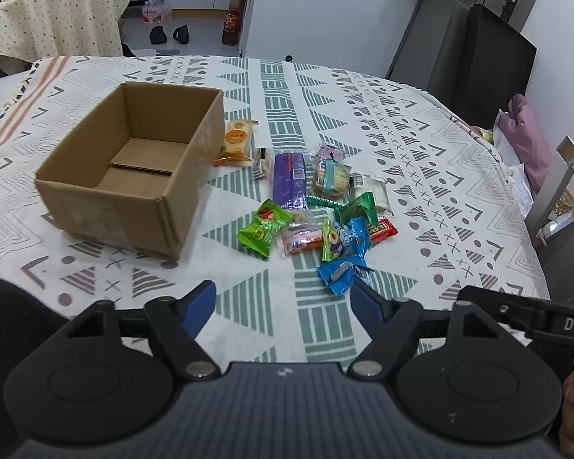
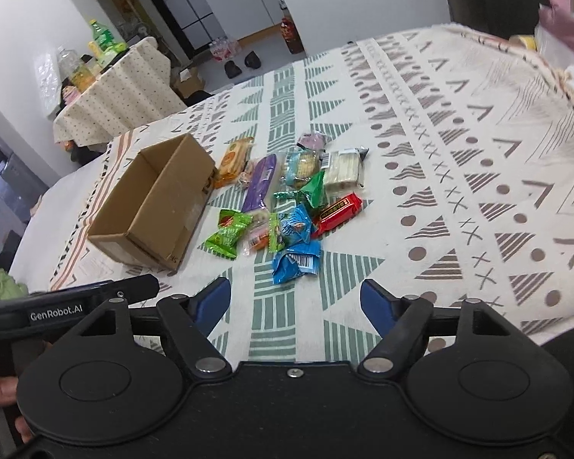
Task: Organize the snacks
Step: 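Grasp the green candy packet with left gripper while right gripper grasps blue wrapper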
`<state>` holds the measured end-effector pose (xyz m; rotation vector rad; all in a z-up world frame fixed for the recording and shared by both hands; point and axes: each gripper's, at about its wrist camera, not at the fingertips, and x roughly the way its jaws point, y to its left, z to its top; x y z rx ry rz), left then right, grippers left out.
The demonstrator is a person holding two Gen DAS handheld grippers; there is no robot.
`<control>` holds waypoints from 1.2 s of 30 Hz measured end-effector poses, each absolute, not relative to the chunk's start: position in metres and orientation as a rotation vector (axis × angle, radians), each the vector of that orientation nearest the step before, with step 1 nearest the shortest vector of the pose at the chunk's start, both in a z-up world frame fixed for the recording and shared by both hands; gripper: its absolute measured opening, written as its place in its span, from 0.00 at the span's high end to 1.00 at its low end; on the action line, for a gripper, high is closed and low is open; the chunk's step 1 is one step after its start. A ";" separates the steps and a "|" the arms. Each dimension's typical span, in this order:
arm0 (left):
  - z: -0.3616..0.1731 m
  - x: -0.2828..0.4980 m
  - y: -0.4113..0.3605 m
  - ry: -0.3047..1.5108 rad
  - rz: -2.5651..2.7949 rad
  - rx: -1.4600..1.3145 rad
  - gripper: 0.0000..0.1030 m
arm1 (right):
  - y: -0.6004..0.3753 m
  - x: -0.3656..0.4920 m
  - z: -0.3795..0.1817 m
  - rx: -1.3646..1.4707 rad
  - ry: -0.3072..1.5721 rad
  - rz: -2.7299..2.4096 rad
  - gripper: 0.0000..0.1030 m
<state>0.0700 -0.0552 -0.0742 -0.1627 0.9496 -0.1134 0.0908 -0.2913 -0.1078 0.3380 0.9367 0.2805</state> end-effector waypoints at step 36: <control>-0.166 0.190 -0.078 1.055 -0.090 -0.007 0.40 | -0.246 0.189 -0.207 0.380 1.141 0.234 0.61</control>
